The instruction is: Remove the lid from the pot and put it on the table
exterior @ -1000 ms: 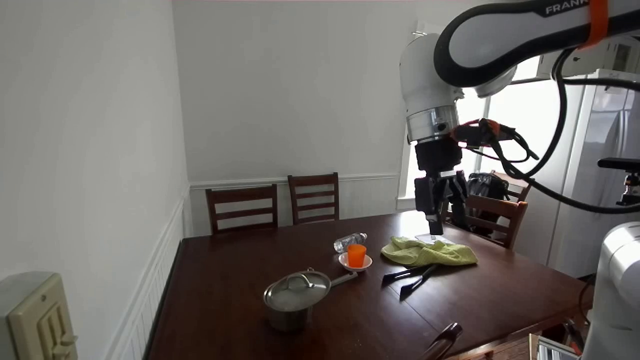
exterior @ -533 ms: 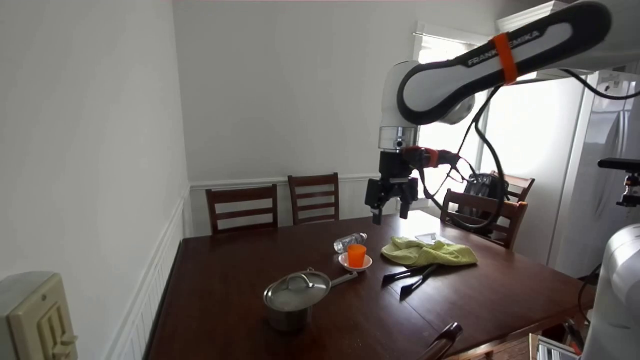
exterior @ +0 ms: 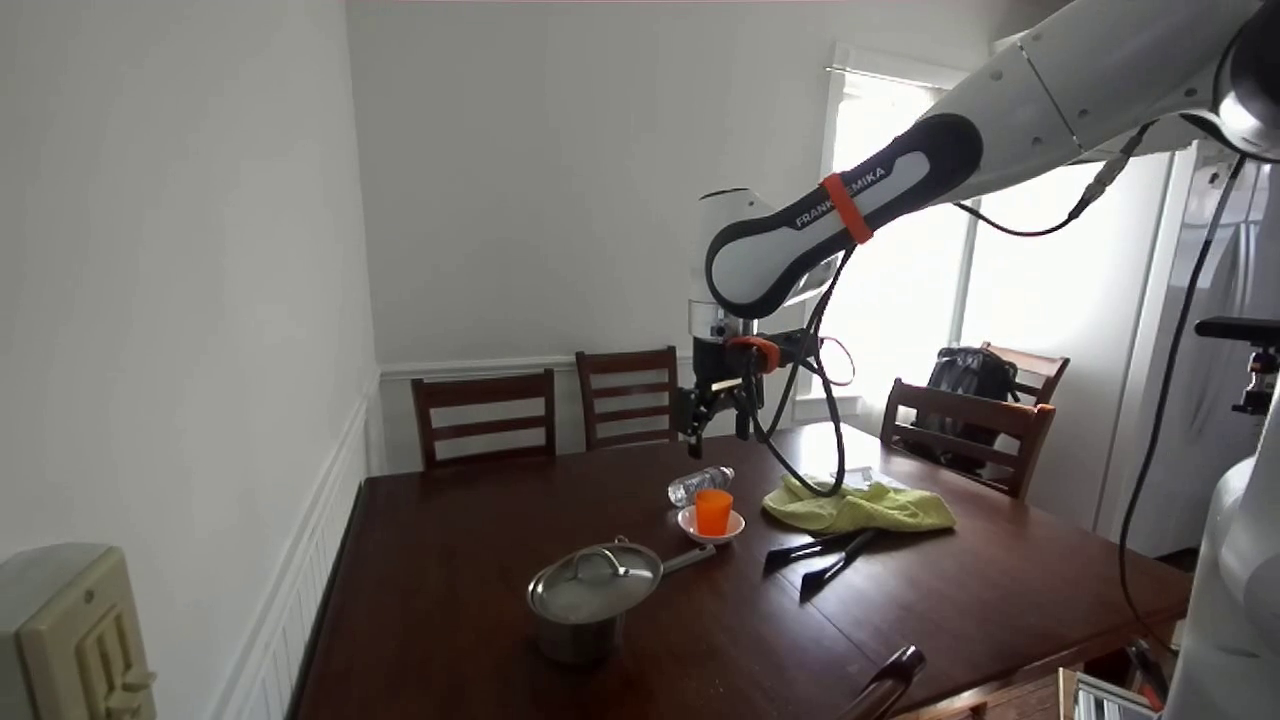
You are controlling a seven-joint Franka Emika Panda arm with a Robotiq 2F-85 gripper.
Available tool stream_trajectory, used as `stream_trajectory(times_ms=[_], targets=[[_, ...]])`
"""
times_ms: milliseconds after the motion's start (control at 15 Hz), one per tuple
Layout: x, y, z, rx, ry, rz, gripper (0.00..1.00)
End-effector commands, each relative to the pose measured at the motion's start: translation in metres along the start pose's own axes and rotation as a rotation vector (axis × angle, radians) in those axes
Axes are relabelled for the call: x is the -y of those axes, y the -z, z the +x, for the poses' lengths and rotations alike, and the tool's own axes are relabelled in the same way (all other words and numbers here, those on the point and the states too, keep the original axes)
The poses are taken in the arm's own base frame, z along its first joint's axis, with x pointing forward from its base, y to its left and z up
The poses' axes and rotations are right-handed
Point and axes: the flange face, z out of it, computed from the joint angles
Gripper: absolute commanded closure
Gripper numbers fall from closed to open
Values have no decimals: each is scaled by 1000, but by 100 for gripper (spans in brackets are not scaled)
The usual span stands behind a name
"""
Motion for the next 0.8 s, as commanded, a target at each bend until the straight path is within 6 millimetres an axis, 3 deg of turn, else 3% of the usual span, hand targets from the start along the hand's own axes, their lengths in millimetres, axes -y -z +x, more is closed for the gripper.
stream_trajectory(times_ms=[0, 133, 267, 467, 733], targets=[[0, 4, -1, -4, 1, 1, 0], [-11, 14, -11, -32, -28, 8, 0], [4, 9, -13, -12, 171, -4, 0], [37, -21, 15, 28, 325, -33, 0], [62, -60, 65, 30, 520, -134, 0]])
